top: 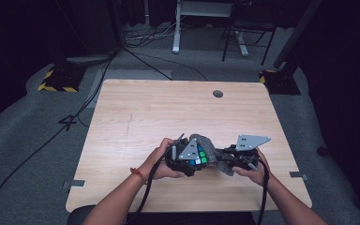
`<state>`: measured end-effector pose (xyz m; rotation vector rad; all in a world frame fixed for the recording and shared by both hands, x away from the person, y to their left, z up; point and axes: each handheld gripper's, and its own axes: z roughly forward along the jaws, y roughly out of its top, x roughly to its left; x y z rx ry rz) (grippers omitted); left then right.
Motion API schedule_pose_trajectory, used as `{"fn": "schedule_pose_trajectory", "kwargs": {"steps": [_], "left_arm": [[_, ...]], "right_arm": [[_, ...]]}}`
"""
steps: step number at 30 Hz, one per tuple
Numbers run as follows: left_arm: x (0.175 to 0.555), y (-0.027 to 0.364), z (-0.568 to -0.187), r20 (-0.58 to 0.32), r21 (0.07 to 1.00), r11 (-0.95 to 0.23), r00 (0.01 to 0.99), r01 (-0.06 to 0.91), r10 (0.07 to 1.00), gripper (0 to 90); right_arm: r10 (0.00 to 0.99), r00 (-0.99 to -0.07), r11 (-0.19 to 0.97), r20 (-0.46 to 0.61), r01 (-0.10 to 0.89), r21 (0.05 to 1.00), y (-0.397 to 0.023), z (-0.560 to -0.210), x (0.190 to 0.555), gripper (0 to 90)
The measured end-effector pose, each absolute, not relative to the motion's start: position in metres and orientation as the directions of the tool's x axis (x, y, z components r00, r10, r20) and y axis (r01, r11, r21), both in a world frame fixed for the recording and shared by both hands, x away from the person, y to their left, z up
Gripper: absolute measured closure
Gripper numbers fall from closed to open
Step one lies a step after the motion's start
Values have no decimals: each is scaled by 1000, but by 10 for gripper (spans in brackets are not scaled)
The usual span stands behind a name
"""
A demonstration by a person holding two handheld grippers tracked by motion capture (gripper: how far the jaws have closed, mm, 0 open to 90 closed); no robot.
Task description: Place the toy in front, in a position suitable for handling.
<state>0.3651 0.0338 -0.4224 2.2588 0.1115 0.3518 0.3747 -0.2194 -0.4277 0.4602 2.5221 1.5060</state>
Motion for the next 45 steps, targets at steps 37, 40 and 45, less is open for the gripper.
{"fn": "schedule_pose_trajectory", "kwargs": {"steps": [37, 40, 45], "left_arm": [[368, 41, -416, 202, 790, -613, 954, -26, 220, 335], [367, 44, -412, 195, 810, -585, 957, -34, 215, 335], [365, 41, -413, 199, 814, -578, 962, -55, 189, 335]], "right_arm": [[346, -938, 443, 26, 188, 876, -222, -430, 377, 802], [354, -935, 461, 31, 203, 864, -223, -434, 382, 801], [310, -946, 451, 95, 234, 861, -219, -443, 385, 799]]}}
